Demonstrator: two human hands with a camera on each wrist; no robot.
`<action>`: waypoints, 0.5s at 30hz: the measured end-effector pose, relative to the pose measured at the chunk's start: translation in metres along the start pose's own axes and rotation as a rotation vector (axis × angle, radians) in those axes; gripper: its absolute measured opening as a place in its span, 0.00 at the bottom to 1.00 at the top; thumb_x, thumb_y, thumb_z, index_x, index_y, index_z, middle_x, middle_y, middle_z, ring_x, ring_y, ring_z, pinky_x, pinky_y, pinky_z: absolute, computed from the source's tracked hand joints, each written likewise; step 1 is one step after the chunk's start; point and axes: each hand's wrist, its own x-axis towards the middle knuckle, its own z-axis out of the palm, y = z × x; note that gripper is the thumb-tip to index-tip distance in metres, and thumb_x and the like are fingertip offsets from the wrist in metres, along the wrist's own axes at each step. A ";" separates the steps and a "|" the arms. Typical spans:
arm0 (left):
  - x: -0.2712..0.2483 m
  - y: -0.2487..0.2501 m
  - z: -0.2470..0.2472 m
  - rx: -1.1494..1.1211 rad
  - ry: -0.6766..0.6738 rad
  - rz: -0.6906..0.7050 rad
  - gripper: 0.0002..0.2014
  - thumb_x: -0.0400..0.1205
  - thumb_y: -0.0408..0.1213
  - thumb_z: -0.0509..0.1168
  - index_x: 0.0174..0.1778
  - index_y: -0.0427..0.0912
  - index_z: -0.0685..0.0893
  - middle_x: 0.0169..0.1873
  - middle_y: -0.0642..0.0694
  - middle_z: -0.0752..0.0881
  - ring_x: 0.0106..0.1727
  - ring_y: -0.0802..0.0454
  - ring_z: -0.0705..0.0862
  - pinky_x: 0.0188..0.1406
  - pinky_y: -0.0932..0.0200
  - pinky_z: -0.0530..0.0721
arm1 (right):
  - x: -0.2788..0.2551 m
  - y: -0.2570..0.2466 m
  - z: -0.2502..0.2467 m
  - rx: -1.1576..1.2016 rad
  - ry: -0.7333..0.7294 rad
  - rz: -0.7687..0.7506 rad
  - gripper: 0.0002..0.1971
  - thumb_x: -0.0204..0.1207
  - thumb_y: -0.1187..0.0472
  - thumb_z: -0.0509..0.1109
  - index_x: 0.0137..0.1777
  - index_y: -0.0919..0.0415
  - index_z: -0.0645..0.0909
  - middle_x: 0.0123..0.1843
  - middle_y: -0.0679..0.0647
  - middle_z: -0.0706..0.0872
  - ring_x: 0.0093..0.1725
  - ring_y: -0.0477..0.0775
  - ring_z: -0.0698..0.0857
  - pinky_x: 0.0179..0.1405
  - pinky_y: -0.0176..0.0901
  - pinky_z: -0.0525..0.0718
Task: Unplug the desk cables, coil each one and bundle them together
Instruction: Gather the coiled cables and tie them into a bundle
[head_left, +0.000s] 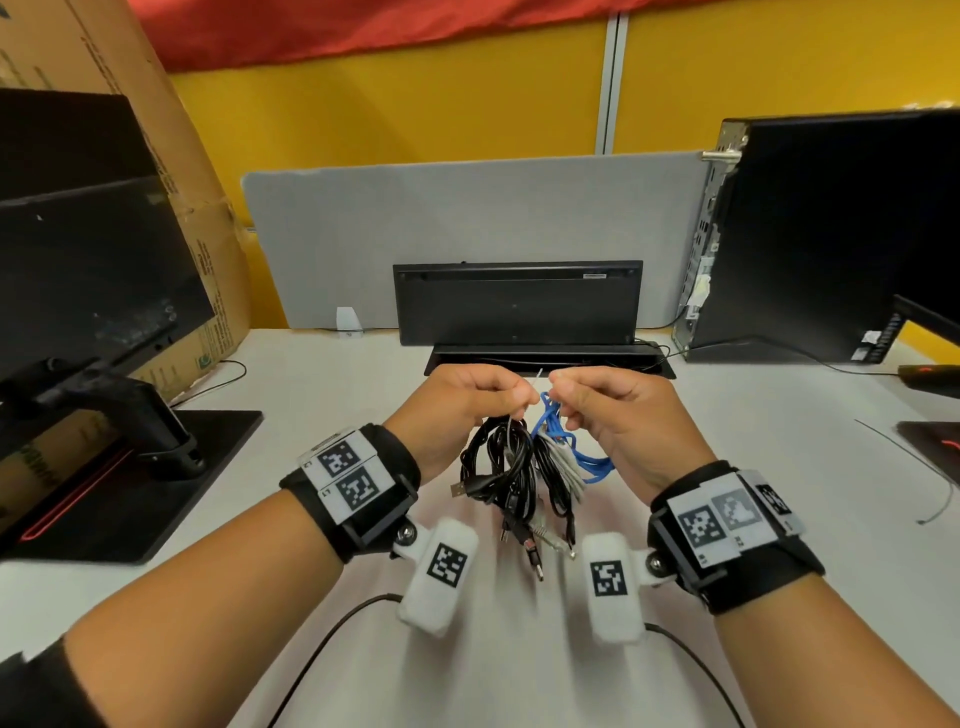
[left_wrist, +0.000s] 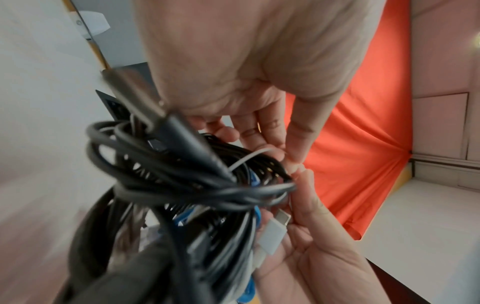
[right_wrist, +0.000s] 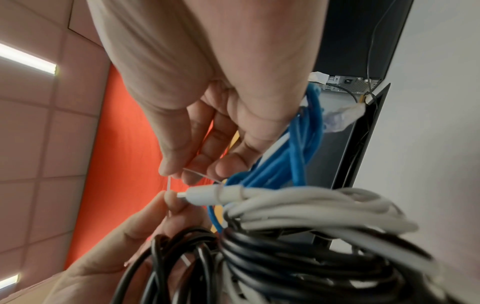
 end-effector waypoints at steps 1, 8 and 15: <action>0.000 0.001 0.000 0.009 -0.005 0.002 0.10 0.81 0.29 0.66 0.33 0.40 0.87 0.33 0.46 0.84 0.36 0.61 0.83 0.36 0.75 0.78 | 0.000 0.000 -0.001 -0.004 -0.011 -0.003 0.11 0.63 0.53 0.78 0.43 0.56 0.92 0.41 0.59 0.91 0.37 0.54 0.82 0.40 0.41 0.83; 0.001 0.006 0.003 0.041 0.008 -0.002 0.11 0.80 0.28 0.65 0.34 0.42 0.87 0.28 0.49 0.81 0.32 0.62 0.81 0.32 0.75 0.77 | 0.002 0.005 -0.002 -0.067 -0.043 -0.046 0.10 0.66 0.53 0.77 0.44 0.56 0.92 0.43 0.59 0.92 0.38 0.52 0.84 0.40 0.40 0.82; 0.001 0.005 0.004 0.049 0.012 0.010 0.10 0.80 0.28 0.65 0.34 0.40 0.86 0.28 0.47 0.80 0.36 0.58 0.82 0.38 0.71 0.79 | 0.003 0.009 -0.004 -0.104 -0.062 -0.063 0.04 0.74 0.62 0.76 0.45 0.54 0.92 0.43 0.58 0.92 0.39 0.51 0.86 0.39 0.36 0.82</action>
